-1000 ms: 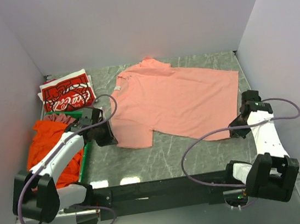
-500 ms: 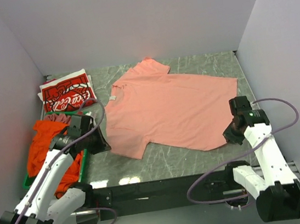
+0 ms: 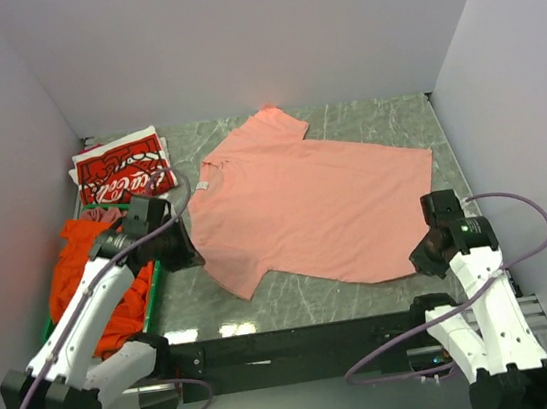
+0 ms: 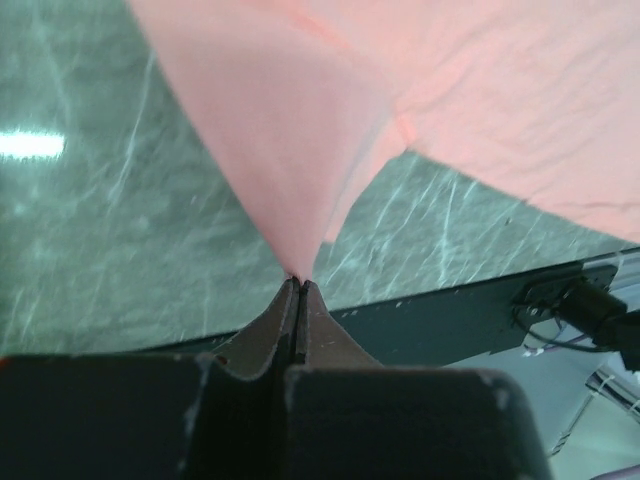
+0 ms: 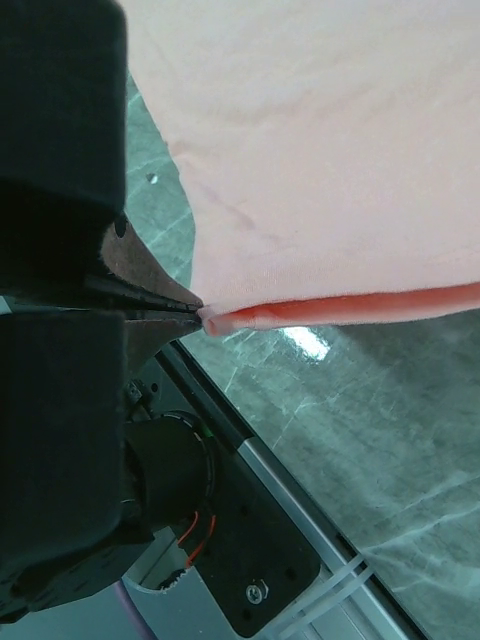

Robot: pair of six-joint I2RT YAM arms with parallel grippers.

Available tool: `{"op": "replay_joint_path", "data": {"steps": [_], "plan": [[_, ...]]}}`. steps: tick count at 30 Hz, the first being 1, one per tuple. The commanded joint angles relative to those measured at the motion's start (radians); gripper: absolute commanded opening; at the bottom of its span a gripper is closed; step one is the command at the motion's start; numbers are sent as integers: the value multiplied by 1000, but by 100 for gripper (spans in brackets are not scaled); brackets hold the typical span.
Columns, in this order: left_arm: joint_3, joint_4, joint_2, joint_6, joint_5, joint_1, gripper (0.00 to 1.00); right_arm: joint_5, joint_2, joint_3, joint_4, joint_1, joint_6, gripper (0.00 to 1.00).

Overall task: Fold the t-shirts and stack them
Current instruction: Fold the tshirt

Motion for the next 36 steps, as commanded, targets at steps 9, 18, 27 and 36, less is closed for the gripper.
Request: {"op": "replay_joint_path", "data": {"steps": [9,18,27,36], "plan": [[313,180,416,91,73,28,0,-44,197,-55,231,-32,-22,0],[577,211,718,134,186,66,0,-88,429,61,328,-222,-157,0],[876,194,979,131,240,91,0,-137,659,202,377,-302,-237,0],[1055,213,1107,90,291,151,0,-128,826,376,360,-316,-260,0]]}}
